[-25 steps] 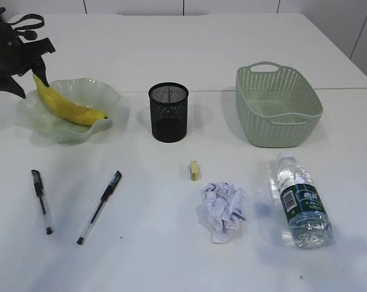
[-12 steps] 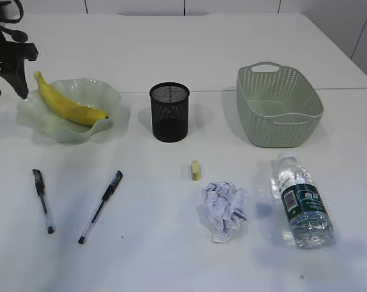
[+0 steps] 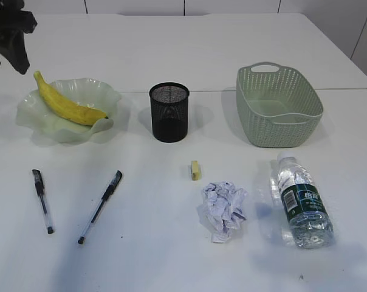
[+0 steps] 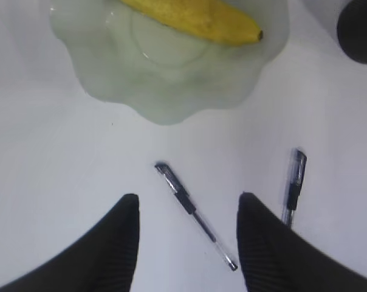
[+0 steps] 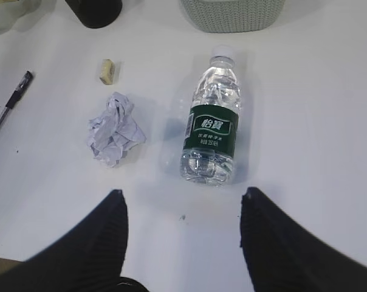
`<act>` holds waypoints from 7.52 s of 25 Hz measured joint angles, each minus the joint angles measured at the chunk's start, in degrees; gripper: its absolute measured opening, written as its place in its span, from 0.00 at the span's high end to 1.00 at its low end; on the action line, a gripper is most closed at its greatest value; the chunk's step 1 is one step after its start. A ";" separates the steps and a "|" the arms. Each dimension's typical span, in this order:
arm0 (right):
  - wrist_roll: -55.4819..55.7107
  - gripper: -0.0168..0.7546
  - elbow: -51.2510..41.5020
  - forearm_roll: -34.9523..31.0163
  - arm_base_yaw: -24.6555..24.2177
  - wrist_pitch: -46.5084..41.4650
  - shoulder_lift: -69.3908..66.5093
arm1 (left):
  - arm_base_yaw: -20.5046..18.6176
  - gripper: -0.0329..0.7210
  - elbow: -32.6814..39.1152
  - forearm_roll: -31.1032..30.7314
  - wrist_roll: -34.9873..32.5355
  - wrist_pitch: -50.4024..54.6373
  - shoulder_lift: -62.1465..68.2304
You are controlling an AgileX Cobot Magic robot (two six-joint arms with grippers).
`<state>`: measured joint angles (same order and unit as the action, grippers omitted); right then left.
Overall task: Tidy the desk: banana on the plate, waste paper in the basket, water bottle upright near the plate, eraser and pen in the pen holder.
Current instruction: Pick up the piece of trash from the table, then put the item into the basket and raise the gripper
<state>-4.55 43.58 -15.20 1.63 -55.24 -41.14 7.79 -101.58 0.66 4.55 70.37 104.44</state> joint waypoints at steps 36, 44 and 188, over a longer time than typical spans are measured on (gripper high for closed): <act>-1.42 0.41 11.52 -3.04 7.43 -4.47 -24.36 | -7.19 0.48 60.02 4.93 1.30 -17.80 -42.30; -1.44 0.41 12.19 -3.04 16.78 2.59 -36.08 | -7.28 0.48 62.06 5.13 1.30 -17.87 -42.42; 16.02 0.38 71.09 17.63 6.60 -4.21 -76.67 | -7.28 0.48 62.15 5.13 1.30 -17.97 -42.52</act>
<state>11.47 114.67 2.42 8.23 -59.45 -117.81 0.51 -39.43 5.80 5.84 52.41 61.92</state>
